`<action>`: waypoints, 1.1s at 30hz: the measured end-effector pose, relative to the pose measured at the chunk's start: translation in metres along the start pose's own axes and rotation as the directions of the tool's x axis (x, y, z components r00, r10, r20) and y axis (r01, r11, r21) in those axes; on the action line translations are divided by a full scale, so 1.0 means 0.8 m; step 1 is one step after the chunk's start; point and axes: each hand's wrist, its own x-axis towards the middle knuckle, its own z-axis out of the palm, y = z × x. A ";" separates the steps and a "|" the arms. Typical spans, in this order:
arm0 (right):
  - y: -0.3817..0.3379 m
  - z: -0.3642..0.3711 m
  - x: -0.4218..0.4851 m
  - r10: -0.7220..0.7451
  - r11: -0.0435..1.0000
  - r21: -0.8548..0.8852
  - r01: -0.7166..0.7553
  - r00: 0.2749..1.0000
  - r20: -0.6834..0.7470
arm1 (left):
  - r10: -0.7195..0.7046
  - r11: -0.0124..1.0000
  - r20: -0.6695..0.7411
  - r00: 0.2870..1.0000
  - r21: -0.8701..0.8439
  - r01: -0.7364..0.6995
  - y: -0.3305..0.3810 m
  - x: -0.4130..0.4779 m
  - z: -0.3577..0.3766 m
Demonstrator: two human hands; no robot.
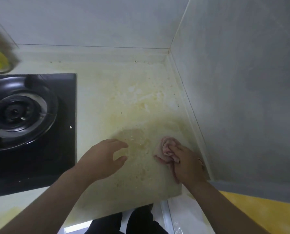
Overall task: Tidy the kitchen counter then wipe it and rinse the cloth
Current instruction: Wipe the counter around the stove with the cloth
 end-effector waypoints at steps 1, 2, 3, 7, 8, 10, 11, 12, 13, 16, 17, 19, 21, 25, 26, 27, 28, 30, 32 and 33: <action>-0.001 0.000 0.010 0.006 1.000 0.004 -0.006 1.000 -0.010 | -0.001 1.000 0.007 1.000 0.003 0.001 -0.001 0.003 -0.001; -0.001 0.000 0.019 0.005 1.000 0.004 -0.005 1.000 -0.018 | -0.004 1.000 0.018 1.000 0.006 0.004 -0.002 0.005 -0.002; -0.002 -0.001 0.030 0.008 1.000 0.005 -0.008 1.000 -0.025 | -0.002 1.000 0.025 1.000 0.008 0.002 -0.002 0.009 -0.003; -0.011 -0.003 0.068 0.038 0.999 0.016 -0.037 0.998 -0.059 | 0.019 1.000 0.031 0.999 0.014 -0.019 -0.006 0.024 -0.009; -0.014 -0.004 0.076 0.046 0.999 0.030 -0.044 0.997 -0.069 | 0.018 1.000 0.031 0.999 0.013 -0.018 -0.008 0.028 -0.010; -0.018 -0.004 0.093 0.055 0.998 0.031 -0.052 0.995 -0.080 | 0.026 0.999 0.027 0.999 0.024 -0.027 -0.014 0.036 -0.013; -0.019 -0.003 0.101 0.051 0.999 0.011 -0.050 0.996 -0.079 | 0.043 0.998 0.025 0.999 0.037 -0.044 -0.018 0.041 -0.014; -0.018 -0.002 0.110 0.041 0.999 -0.008 -0.042 0.996 -0.079 | 0.057 0.997 0.025 0.998 0.051 -0.058 -0.022 0.045 -0.015; -0.019 -0.001 0.119 0.033 0.999 -0.017 -0.035 0.996 -0.081 | 0.063 0.996 0.027 0.998 0.060 -0.064 -0.025 0.048 -0.015; -0.024 -0.006 0.148 0.050 0.999 -0.004 -0.051 0.994 -0.098 | 0.059 0.996 0.013 0.998 0.068 -0.059 -0.035 0.060 -0.015; -0.026 -0.009 0.159 0.042 0.999 -0.004 -0.042 0.993 -0.108 | 0.054 0.997 -0.001 0.999 0.062 -0.054 -0.037 0.065 -0.015; -0.028 -0.012 0.182 0.017 1.000 -0.006 -0.018 0.992 -0.124 | 0.043 0.998 -0.027 0.999 0.045 -0.042 -0.037 0.074 -0.013; -0.028 -0.012 0.204 0.015 1.000 0.004 -0.015 0.990 -0.139 | 0.031 0.998 -0.031 0.999 0.046 -0.030 -0.031 0.086 -0.012; -0.023 -0.004 0.242 0.018 0.999 0.030 -0.013 0.986 -0.165 | 0.036 0.999 -0.048 0.998 0.033 -0.035 -0.018 0.110 -0.014; -0.024 -0.003 0.251 0.013 0.999 0.042 -0.006 0.986 -0.168 | 0.042 0.999 -0.050 0.998 0.029 -0.040 -0.016 0.115 -0.014; -0.024 -0.002 0.260 0.009 0.999 0.053 0.000 0.985 -0.171 | 0.043 0.999 -0.055 0.998 0.027 -0.041 -0.015 0.120 -0.014; -0.026 -0.001 0.268 0.010 0.998 0.060 0.001 0.983 -0.181 | 0.042 0.999 -0.069 0.997 0.022 -0.041 -0.014 0.124 -0.015; -0.028 -0.003 0.276 0.018 0.999 0.053 -0.008 0.982 -0.190 | 0.045 0.999 -0.098 0.994 0.024 -0.043 -0.015 0.130 -0.018; -0.030 -0.005 0.273 -0.009 1.000 0.001 0.009 0.978 -0.208 | 0.038 0.999 -0.101 0.994 0.038 -0.035 -0.019 0.132 -0.021; -0.031 -0.007 0.269 -0.035 0.999 -0.028 0.030 0.975 -0.221 | 0.032 0.999 -0.101 0.994 0.047 -0.027 -0.020 0.132 -0.024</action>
